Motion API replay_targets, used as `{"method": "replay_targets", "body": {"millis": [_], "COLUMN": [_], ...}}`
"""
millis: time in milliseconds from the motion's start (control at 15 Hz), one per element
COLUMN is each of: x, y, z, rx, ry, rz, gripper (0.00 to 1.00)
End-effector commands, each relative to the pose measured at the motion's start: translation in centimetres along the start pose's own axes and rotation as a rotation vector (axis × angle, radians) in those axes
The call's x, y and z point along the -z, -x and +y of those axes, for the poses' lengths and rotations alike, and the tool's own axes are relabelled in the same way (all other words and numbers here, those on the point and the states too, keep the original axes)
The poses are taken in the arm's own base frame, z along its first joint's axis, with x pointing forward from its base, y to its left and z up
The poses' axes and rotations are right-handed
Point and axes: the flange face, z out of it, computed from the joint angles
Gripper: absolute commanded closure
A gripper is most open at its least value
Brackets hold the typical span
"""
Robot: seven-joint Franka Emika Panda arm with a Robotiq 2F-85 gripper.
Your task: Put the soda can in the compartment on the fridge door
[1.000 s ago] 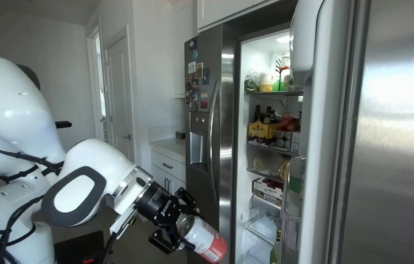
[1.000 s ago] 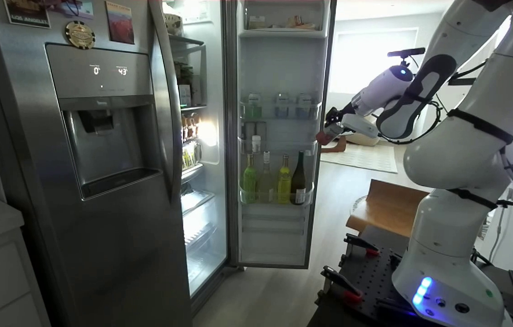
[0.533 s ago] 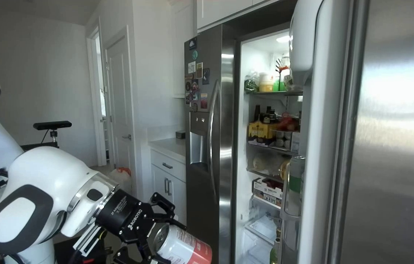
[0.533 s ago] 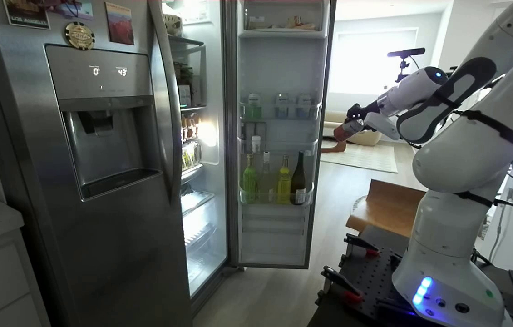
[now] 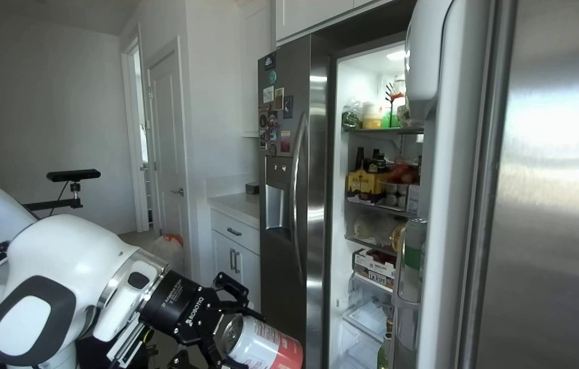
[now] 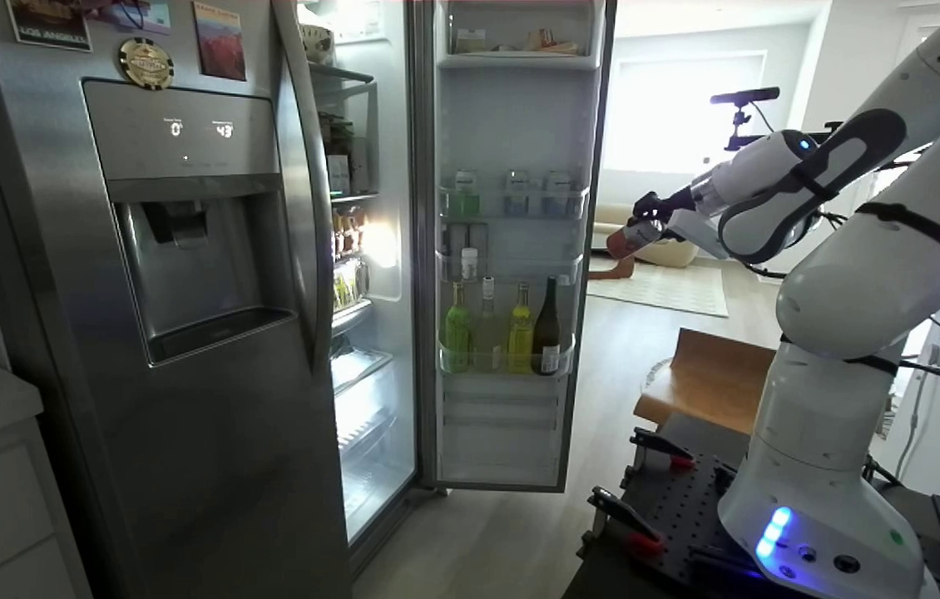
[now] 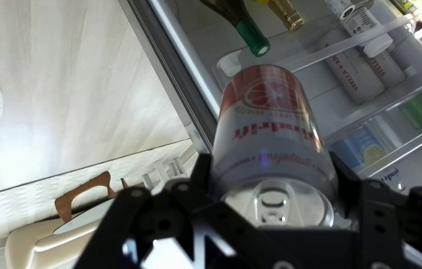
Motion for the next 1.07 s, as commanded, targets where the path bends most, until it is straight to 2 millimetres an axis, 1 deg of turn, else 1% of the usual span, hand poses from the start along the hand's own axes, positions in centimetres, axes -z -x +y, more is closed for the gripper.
{"method": "replay_targets", "body": {"millis": [0, 333, 400, 467, 1000], "x": [-0.4, -2.1, -1.8, -2.0, -2.1], "y": [-1.0, -1.3, -0.4, -0.3, 0.0], "z": [-1.4, -3.1, -2.4, -2.6, -2.3], "rx": [0.016, 0.006, 0.002, 0.002, 0.000], "ry": [-0.043, -0.052, -0.041, -0.040, -0.031], "rz": [0.020, 0.003, -0.012, -0.019, -0.027], "gripper": [0.51, 0.51, 0.51, 0.26, 0.26]}}
